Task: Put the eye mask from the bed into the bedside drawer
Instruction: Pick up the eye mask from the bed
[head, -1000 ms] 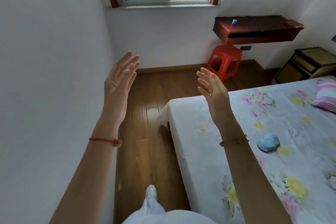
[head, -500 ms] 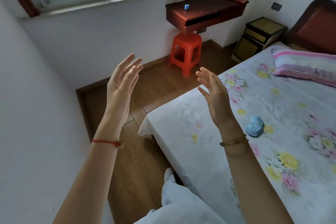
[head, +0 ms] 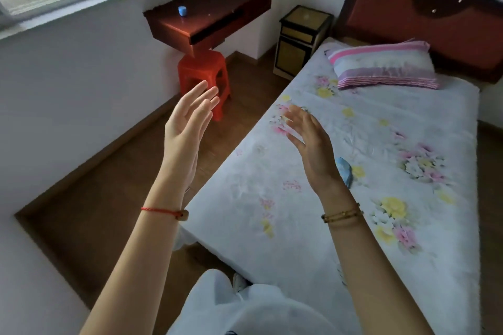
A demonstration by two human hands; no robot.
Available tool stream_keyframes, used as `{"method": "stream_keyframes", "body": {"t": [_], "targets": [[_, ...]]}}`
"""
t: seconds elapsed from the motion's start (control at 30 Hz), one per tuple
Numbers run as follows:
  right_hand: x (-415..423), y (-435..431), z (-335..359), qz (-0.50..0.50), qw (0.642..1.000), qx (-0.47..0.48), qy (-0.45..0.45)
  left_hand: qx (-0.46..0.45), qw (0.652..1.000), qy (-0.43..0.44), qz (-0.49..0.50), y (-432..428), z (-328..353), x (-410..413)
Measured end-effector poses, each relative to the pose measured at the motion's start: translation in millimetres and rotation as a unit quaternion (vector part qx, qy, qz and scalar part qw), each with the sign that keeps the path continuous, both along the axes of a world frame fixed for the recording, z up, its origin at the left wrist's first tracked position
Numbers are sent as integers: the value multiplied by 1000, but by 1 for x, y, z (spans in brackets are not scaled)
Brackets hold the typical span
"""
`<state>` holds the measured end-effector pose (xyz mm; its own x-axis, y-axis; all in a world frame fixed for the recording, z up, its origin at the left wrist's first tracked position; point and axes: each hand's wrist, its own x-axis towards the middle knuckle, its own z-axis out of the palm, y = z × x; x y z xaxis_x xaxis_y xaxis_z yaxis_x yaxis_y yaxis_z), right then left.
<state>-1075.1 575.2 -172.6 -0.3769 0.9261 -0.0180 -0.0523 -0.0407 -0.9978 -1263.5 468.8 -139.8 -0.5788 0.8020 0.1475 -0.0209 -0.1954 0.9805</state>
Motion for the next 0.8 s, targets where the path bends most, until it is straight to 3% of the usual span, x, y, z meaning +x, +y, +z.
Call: {"method": "stream_keyframes", "body": {"t": [0.33, 0.6, 0.8], "targets": [[23, 32, -9, -197, 979, -42, 17, -26, 983, -23, -182, 112, -21, -13], [40, 35, -34, -354, 931, -87, 28, -55, 946, -54, -315, 172, -43, -6], [64, 53, -53, -417, 897, -136, 50, -113, 920, -56, -371, 212, -77, 24]]}}
